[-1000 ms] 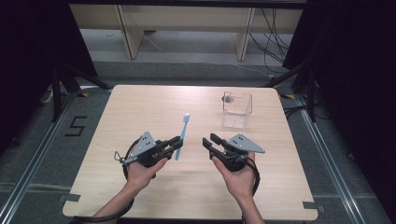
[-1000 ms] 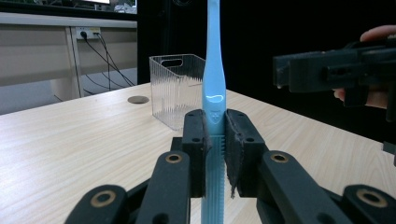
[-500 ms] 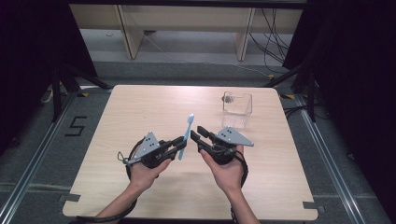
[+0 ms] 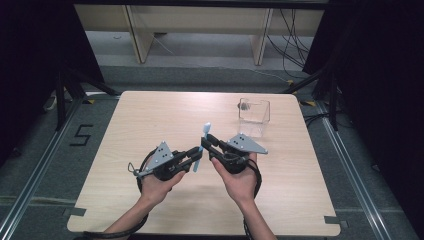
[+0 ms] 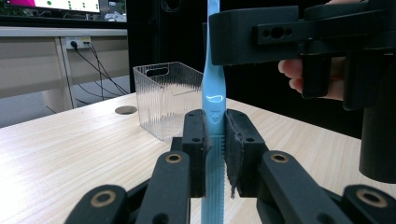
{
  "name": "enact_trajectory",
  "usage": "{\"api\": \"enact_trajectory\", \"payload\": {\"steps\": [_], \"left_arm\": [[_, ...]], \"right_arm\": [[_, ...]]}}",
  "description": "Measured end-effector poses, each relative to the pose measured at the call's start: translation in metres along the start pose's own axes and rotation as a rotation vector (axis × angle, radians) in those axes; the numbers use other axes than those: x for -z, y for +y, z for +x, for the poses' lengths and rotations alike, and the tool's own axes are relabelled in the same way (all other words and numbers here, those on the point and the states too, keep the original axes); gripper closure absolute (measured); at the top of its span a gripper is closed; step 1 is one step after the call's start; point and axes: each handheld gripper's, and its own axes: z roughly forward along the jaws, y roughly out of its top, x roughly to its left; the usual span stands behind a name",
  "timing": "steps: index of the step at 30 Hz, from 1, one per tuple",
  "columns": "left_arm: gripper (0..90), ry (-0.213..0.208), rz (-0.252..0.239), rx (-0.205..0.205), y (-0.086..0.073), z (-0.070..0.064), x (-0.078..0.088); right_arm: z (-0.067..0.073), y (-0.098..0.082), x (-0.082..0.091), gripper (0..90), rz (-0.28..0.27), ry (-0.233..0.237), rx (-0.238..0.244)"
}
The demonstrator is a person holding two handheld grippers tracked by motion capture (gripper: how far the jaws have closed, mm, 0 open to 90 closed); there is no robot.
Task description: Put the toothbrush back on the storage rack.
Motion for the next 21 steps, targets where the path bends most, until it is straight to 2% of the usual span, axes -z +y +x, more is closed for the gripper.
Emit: {"api": "enact_trajectory", "payload": {"steps": [5,8,12,15,16,17,21], "left_arm": [[78.2,-0.002,-0.006,0.001,0.0005,-0.0015,-0.001],[78.2,-0.003,-0.002,0.004,0.0006,-0.0022,-0.0016],[78.2,-0.005,0.001,0.001,0.0006,-0.0029,-0.0025],[78.1,-0.006,0.002,0.005,0.0004,-0.0031,-0.0035],[78.1,-0.005,0.004,0.005,0.0004,-0.0031,-0.0038],[78.1,-0.006,0.006,0.005,0.0004,-0.0032,-0.004],[78.1,-0.006,0.008,0.003,0.0009,-0.003,-0.0051]], "right_arm": [[0.0007,0.0007,-0.0001,75.7,-0.001,0.011,-0.015],[-0.0001,0.0002,-0.0006,78.1,-0.009,-0.001,0.007],[0.0017,0.0001,0.0,80.9,-0.009,0.008,-0.011],[0.0004,0.0001,-0.0009,83.0,-0.014,0.002,0.012],[0.0006,0.0001,-0.0007,83.7,-0.015,0.004,0.01],[0.003,0.0001,0.0004,84.5,-0.016,0.012,-0.025],[0.0037,0.0001,-0.0005,86.0,-0.02,0.01,0.018]]}}
